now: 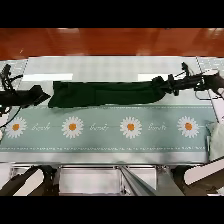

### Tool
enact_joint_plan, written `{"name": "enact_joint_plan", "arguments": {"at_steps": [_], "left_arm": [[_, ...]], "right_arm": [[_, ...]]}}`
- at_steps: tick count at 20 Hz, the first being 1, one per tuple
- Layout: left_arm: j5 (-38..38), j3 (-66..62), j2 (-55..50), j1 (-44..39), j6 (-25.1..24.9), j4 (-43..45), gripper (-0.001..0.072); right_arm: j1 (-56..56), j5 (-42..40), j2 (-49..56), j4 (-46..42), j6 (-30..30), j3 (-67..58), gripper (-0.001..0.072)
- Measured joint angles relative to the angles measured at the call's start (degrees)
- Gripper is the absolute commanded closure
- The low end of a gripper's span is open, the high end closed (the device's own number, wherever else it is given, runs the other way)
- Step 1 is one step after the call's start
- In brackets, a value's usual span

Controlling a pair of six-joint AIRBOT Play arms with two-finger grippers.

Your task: Fold the shirts.

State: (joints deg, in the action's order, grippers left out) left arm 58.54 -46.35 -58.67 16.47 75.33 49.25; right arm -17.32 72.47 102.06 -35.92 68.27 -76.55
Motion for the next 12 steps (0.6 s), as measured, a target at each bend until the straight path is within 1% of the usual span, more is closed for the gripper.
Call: {"name": "enact_joint_plan", "arguments": {"at_steps": [2,4,7,10,12], "left_arm": [[-0.2,0.0,-0.2,-3.3,-2.0,-2.3,0.0691],[-2.0,0.0,-0.7,-8.5,-3.1,-4.1,0.0691],[-7.6,-2.3,-4.1,-19.8,-3.9,-6.0,0.0691],[-11.5,-9.7,-12.5,-31.5,-3.7,-6.8,0.0691],[-12.0,-18.1,-20.6,-38.4,-2.7,-6.8,0.0692]], "right_arm": [[-1.4,0.9,-4.8,-1.7,-0.2,1.0,0.0688],[-3.1,1.7,-10.4,-3.3,-0.6,3.0,0.0688],[-5.4,3.2,-19.9,-4.5,-1.5,7.2,0.0688],[-7.3,4.9,-29.8,-4.9,-2.1,11.5,0.0688],[-8.0,6.2,-35.9,-5.1,-2.0,13.9,0.0688]]}}
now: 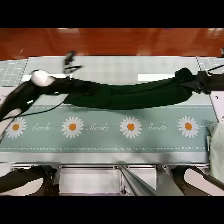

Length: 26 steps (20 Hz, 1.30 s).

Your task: Fold the shirts.

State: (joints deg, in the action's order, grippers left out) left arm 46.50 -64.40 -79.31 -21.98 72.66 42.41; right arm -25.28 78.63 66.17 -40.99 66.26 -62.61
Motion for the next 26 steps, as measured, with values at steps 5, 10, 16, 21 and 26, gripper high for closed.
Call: {"name": "enact_joint_plan", "arguments": {"at_steps": [5,10,16,21,26], "left_arm": [[6.1,-24.3,-20.7,-12.0,8.2,4.8,0.0692],[13.4,-42.2,-35.5,-20.8,15.5,7.2,0.0692],[15.2,-48.5,-40.9,-26.9,17.6,4.7,0.0691],[20.9,-49.2,-36.5,-17.8,15.9,4.5,0.0691],[25.7,-39.7,-20.5,-1.2,10.2,4.5,0.0691]], "right_arm": [[-0.6,1.7,-13.1,0.2,2.3,4.0,0.0688],[-0.6,3.4,-19.6,1.0,4.3,5.1,0.0688],[-0.6,2.8,-21.4,1.8,5.8,5.3,0.0687],[-0.5,1.4,-21.1,4.4,6.5,5.3,0.0687],[6.9,-3.3,-16.9,8.7,5.3,5.3,0.0687]]}}
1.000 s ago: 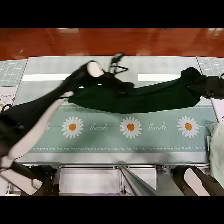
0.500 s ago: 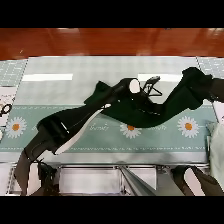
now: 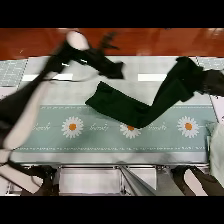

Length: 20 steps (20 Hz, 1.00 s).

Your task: Fold the shirts.

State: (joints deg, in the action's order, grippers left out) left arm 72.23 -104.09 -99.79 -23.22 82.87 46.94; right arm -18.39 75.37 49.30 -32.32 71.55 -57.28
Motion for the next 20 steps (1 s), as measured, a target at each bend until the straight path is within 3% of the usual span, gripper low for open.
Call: {"name": "enact_joint_plan", "arguments": {"at_steps": [7,11,16,20], "left_arm": [[-3.2,29.1,30.3,22.3,-6.5,-0.2,0.0691],[-4.4,42.2,42.2,32.2,-8.6,-0.2,0.0691],[-4.7,50.5,48.1,37.7,-9.8,-0.2,0.0691],[-5.5,52.5,49.2,38.7,-10.1,-0.2,0.0691]], "right_arm": [[25.1,-19.9,17.6,1.8,-0.5,-2.8,0.0687],[34.3,-25.9,31.5,2.9,-0.5,-9.9,0.0687],[40.5,-28.1,44.8,5.7,-0.4,-18.7,0.0687],[42.5,-28.1,49.1,6.8,0.0,-21.3,0.0687]]}}
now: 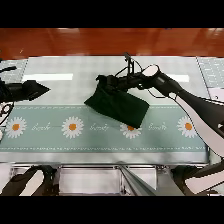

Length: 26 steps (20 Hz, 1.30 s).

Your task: Fold the shirts.

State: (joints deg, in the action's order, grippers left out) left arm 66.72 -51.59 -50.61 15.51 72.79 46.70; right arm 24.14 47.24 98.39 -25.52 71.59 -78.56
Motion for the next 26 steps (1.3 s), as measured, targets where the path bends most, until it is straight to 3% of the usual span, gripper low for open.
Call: {"name": "enact_joint_plan", "arguments": {"at_steps": [1,2,3,4,7,12,16,20,22,26], "left_arm": [[-0.4,0.2,0.1,0.2,-0.1,0.0,0.0691],[-0.4,0.3,0.1,0.2,-0.1,0.0,0.0691],[-0.6,0.5,0.2,0.3,-0.1,0.0,0.0691],[-0.7,0.6,0.2,0.3,-0.2,0.0,0.0691],[-1.1,0.7,0.2,0.4,-0.2,0.0,0.0691],[-3.9,0.7,0.2,1.9,-0.2,0.0,0.0691],[-3.7,0.8,1.1,4.2,0.4,0.0,0.0691],[-3.3,4.1,3.8,4.0,0.7,0.0,0.0691],[-3.2,7.0,5.0,3.3,0.9,-0.1,0.0691],[-4.1,11.5,5.9,1.9,0.9,-0.4,0.0691]], "right_arm": [[0.2,0.0,0.4,0.1,0.0,-0.3,0.0686],[0.4,0.3,0.8,0.1,0.0,-0.5,0.0615],[0.5,0.6,1.0,0.1,0.1,-0.6,0.0349],[0.6,0.7,1.2,0.2,0.1,-0.7,0.0296],[0.0,4.4,1.3,0.2,0.0,-0.9,0.0297],[-9.9,19.5,-6.1,-3.3,0.1,-1.0,0.0298],[-22.7,27.4,-20.9,-19.7,4.3,2.2,0.0297],[-34.8,22.8,-37.3,-33.9,10.3,21.2,0.0293],[-38.3,16.7,-42.3,-32.5,10.6,33.5,0.0293],[-39.0,7.9,-41.0,-18.6,4.7,49.1,0.0293]]}}
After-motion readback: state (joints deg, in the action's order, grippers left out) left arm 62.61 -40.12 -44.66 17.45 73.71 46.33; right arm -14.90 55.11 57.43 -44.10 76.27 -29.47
